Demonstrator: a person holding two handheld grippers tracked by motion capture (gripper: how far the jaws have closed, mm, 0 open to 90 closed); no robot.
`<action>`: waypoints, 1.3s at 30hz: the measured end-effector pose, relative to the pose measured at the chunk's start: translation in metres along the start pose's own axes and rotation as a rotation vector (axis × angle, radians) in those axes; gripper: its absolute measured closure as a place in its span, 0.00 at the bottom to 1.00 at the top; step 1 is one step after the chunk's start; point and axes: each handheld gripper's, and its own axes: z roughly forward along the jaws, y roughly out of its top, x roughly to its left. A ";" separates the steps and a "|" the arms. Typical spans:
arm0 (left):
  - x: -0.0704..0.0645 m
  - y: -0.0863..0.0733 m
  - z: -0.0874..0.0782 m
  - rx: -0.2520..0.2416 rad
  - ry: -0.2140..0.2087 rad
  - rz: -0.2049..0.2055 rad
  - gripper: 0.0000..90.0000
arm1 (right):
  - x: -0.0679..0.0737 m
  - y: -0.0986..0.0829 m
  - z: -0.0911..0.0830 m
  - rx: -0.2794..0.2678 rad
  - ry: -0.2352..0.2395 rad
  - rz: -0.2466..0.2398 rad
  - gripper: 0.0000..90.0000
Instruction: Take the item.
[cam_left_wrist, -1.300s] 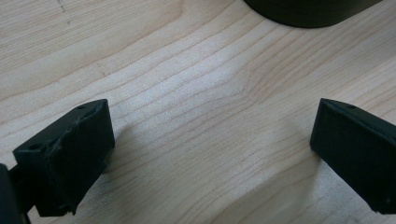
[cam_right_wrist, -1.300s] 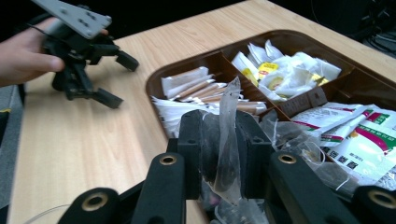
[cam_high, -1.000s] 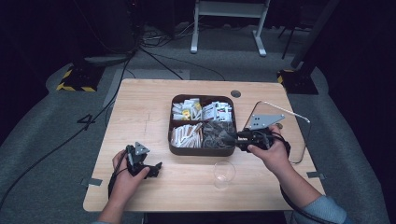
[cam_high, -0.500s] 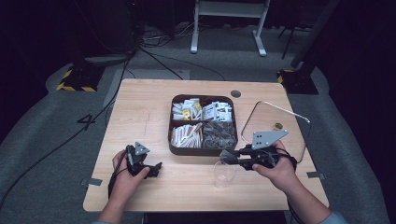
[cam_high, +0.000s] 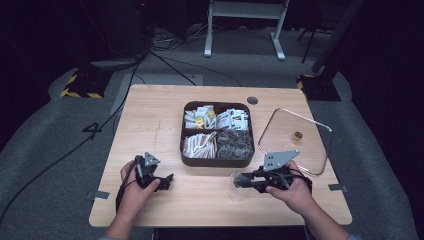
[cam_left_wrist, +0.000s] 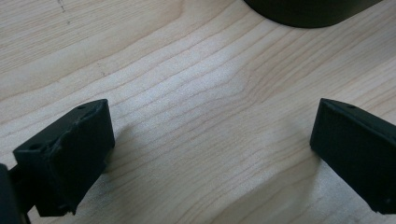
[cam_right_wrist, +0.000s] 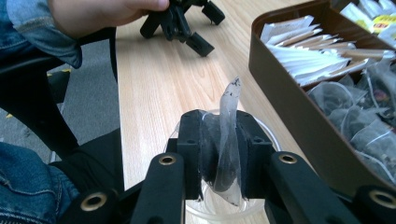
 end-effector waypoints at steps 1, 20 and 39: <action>0.000 0.000 0.000 0.000 0.000 0.000 0.00 | 0.000 -0.001 0.001 0.005 0.000 0.001 0.83; 0.000 0.000 0.000 -0.001 0.000 0.002 0.00 | 0.002 -0.006 0.008 0.003 0.011 0.018 0.66; 0.000 0.001 0.001 -0.002 0.001 0.001 0.00 | -0.003 0.009 -0.003 -0.021 -0.038 0.000 0.57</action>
